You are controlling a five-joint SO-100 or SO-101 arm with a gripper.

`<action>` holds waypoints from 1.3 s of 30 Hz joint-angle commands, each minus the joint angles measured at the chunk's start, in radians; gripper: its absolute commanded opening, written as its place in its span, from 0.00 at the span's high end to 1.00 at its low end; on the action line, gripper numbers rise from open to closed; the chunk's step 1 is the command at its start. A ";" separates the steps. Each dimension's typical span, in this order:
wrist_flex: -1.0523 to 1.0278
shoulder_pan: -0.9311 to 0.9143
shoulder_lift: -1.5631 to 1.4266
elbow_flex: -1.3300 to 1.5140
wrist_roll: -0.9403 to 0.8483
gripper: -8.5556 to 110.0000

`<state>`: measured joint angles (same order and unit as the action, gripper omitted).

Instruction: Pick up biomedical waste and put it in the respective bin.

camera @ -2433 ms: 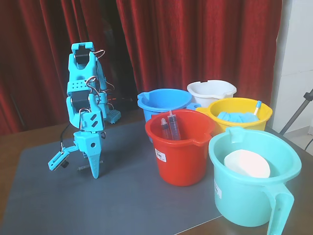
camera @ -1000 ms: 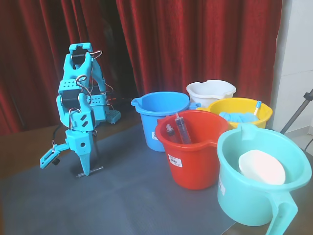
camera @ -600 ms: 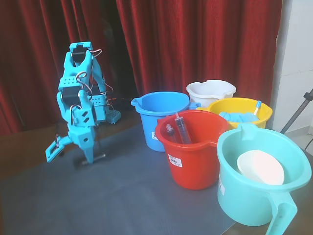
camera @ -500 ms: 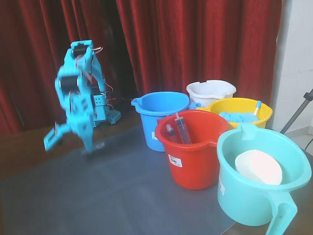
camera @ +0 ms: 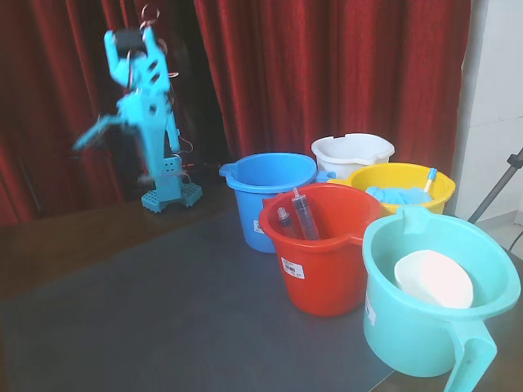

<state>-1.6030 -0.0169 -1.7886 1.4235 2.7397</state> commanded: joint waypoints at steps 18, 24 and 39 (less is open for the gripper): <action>-0.173 0.624 0.652 -1.009 0.183 0.93; -0.181 0.719 0.933 -1.342 0.186 0.93; -0.268 0.933 1.022 -1.624 0.193 0.93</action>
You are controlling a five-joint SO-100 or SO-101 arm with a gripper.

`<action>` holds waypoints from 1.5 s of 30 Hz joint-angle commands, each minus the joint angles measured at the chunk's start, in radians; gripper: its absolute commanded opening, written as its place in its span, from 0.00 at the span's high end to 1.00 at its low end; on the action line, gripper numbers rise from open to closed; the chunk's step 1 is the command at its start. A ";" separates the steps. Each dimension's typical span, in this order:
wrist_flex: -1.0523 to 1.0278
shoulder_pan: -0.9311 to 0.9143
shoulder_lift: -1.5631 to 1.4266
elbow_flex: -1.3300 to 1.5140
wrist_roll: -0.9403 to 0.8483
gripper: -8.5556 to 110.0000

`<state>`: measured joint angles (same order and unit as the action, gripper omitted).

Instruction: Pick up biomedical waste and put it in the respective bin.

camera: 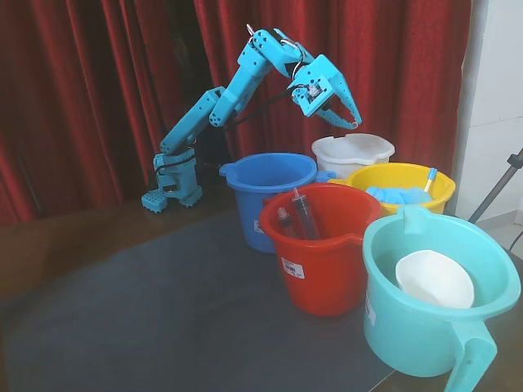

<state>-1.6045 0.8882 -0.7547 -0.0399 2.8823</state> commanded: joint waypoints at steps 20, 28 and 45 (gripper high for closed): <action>-0.337 0.118 -0.012 -0.207 0.048 0.93; -0.339 0.117 -0.014 -0.209 0.048 0.82; -0.344 0.115 -0.314 -0.015 0.051 0.57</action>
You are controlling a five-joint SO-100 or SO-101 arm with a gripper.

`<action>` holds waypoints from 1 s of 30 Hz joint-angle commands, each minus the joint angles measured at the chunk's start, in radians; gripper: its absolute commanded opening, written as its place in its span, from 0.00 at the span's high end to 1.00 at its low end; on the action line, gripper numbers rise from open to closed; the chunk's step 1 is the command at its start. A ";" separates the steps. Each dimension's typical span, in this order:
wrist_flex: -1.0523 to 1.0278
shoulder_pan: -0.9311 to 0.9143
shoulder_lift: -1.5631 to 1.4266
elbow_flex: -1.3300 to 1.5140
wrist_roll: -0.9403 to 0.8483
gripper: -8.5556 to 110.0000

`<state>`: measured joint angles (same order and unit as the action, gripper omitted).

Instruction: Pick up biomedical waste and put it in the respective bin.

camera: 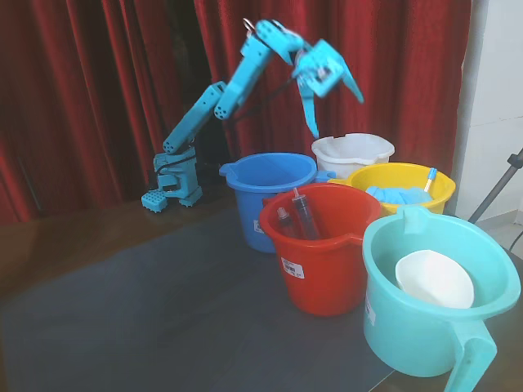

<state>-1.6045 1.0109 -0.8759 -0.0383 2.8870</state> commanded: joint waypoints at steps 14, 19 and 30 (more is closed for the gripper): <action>-0.341 -0.462 -1.766 1.457 -0.454 0.93; -0.249 -0.966 -1.982 1.629 -1.108 0.93; 0.236 -1.269 -2.258 2.010 -2.784 0.93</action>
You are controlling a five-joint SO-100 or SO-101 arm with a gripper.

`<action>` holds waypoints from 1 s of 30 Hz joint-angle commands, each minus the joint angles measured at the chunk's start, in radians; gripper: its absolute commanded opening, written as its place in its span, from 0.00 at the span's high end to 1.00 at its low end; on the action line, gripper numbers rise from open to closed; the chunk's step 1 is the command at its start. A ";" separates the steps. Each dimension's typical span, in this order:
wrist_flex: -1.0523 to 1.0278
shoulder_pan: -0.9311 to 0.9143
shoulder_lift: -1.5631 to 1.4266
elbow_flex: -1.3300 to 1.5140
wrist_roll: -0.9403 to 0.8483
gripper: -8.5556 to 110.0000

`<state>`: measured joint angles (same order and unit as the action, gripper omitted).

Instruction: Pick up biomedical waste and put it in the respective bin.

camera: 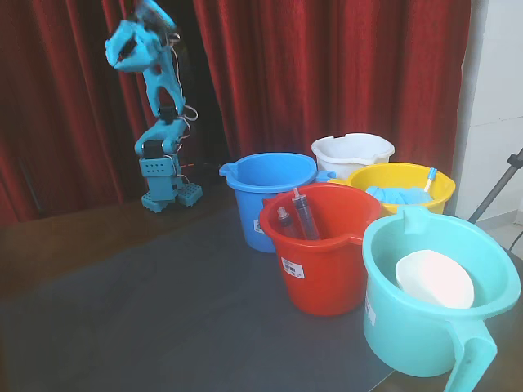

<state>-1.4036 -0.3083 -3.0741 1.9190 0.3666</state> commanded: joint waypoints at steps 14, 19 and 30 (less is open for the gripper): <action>-0.037 0.371 -0.063 0.627 -0.299 0.93; 0.138 0.357 -0.063 0.861 -0.299 0.93; 0.121 0.207 -0.061 1.015 -0.288 0.93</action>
<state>-1.2241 -0.0414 -3.1309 2.9406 0.0598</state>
